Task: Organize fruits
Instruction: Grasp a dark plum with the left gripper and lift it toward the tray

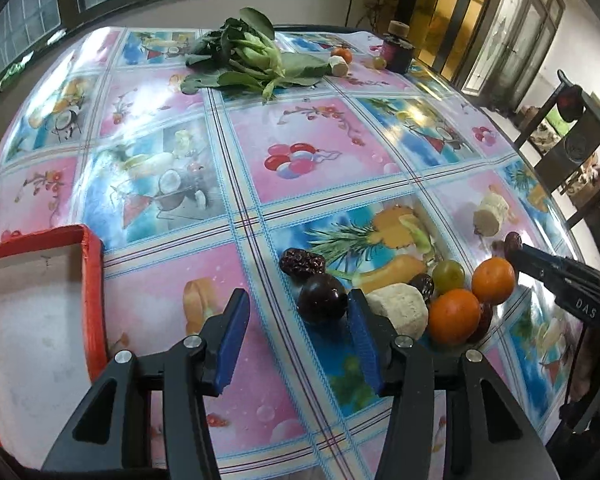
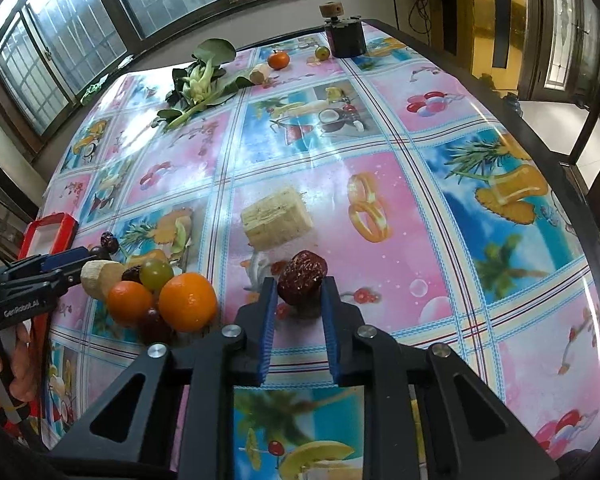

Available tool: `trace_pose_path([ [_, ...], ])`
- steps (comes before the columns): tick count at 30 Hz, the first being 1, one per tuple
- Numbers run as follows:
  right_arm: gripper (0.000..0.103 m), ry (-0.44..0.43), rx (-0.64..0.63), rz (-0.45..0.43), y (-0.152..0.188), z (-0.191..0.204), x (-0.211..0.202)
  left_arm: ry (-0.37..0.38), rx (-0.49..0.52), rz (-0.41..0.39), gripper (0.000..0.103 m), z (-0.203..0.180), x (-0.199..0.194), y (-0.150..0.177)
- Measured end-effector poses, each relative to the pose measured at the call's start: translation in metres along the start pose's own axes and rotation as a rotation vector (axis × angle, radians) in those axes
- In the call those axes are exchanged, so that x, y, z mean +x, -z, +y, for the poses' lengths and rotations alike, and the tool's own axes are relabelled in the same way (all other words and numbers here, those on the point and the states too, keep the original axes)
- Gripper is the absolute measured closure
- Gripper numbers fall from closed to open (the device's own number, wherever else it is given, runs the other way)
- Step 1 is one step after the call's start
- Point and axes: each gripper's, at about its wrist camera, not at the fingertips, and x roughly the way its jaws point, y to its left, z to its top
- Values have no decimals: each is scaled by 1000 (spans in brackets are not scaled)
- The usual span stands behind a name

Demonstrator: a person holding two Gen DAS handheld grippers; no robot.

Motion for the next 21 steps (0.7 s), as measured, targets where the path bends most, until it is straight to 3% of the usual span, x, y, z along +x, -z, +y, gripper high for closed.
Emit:
trace_pose_path([
  [8,82,-14,24,-8,1,-6,-3,33,-17,16,57,-3,8,-3],
  [15,82,-21,59,-13,7,-13,-9,37,8,14,77,-15,11,-5],
  [21,82,-35,83,-30,15,-15,-23,43,-27,3,78,-11,9,-1],
])
